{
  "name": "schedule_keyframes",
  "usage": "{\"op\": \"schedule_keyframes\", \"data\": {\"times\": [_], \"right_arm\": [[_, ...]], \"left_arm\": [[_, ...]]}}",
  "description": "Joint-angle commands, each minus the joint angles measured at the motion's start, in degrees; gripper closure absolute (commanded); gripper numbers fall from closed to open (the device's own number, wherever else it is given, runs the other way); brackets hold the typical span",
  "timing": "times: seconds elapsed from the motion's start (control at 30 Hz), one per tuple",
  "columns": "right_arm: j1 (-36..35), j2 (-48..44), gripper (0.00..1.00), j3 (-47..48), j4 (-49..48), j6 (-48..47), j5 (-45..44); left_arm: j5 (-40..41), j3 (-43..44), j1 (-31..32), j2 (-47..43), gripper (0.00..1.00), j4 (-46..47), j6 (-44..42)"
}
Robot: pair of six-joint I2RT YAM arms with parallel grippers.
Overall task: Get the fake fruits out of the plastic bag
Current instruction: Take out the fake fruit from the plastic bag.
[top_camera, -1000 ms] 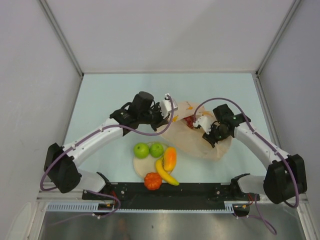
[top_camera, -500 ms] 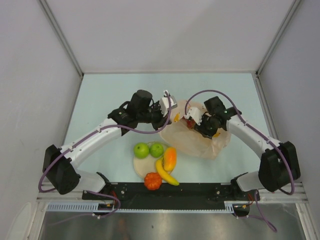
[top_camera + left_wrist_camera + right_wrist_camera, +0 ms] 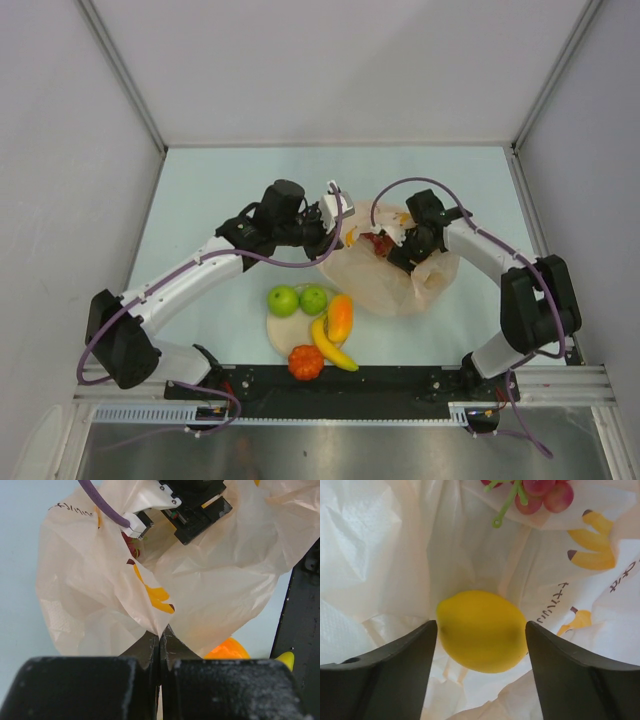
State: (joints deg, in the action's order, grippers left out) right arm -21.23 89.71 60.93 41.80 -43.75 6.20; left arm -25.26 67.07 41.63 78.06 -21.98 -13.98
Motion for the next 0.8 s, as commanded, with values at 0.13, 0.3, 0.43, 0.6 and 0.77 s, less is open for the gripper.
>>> {"op": "schedule_keyframes", "data": {"times": [0.13,0.3,0.43,0.6,0.77], "right_arm": [[1.19,4.32,0.01,2.18,1.87,4.72,-6.10],[1.55,5.65,0.02,2.18,2.67,3.76,-6.11],[1.46,5.65,0.26,2.88,3.37,2.70,-5.32],[0.58,-1.37,0.43,8.22,2.59,2.00,2.91],[-1.00,-11.11,0.42,13.69,2.49,1.56,16.20]], "left_arm": [[-0.76,1.84,0.12,-0.81,1.00,0.53,0.00],[-0.32,2.01,0.12,-1.16,1.00,0.27,-0.44],[0.29,1.93,0.12,-1.33,1.00,0.01,-0.96],[1.26,2.63,-0.40,-1.16,1.00,0.27,-0.88],[1.00,4.47,-1.37,0.94,1.00,1.58,0.97]]}}
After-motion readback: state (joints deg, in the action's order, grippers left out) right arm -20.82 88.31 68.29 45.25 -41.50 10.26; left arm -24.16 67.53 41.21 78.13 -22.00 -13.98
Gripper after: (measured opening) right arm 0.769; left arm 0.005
